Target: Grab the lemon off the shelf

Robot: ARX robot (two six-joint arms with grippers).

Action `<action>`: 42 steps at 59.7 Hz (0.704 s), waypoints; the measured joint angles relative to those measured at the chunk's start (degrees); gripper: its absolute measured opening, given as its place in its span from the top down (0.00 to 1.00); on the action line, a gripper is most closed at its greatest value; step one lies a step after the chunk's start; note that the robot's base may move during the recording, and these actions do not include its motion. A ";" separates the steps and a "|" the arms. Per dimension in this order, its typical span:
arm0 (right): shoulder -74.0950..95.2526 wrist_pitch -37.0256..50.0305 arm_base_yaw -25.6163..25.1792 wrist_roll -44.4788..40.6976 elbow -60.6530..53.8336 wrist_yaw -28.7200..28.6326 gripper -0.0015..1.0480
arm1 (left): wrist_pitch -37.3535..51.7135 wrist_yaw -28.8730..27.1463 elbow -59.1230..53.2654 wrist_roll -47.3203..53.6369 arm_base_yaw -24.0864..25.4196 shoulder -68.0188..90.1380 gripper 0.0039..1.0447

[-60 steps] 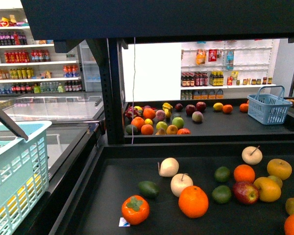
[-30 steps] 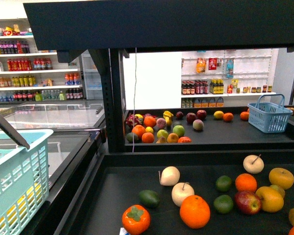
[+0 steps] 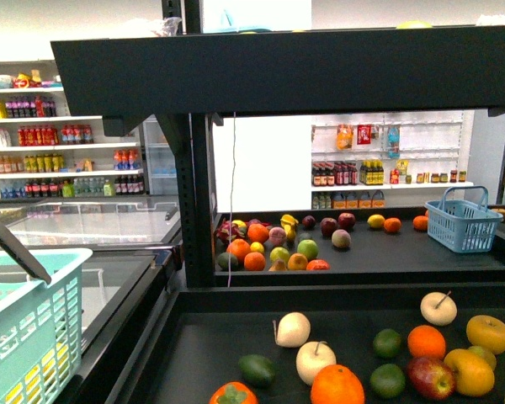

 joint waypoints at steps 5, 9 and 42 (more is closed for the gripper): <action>0.00 0.00 0.00 0.00 0.00 0.00 0.07 | 6.80 -2.69 -5.64 10.27 -5.79 -10.47 0.21; 0.00 0.00 0.00 0.00 0.00 0.02 0.07 | 7.26 -6.23 -11.06 15.61 -11.32 -18.56 0.33; -0.04 0.00 0.02 0.00 0.00 0.00 0.07 | 14.53 -7.58 -34.23 21.09 -13.05 -33.79 0.98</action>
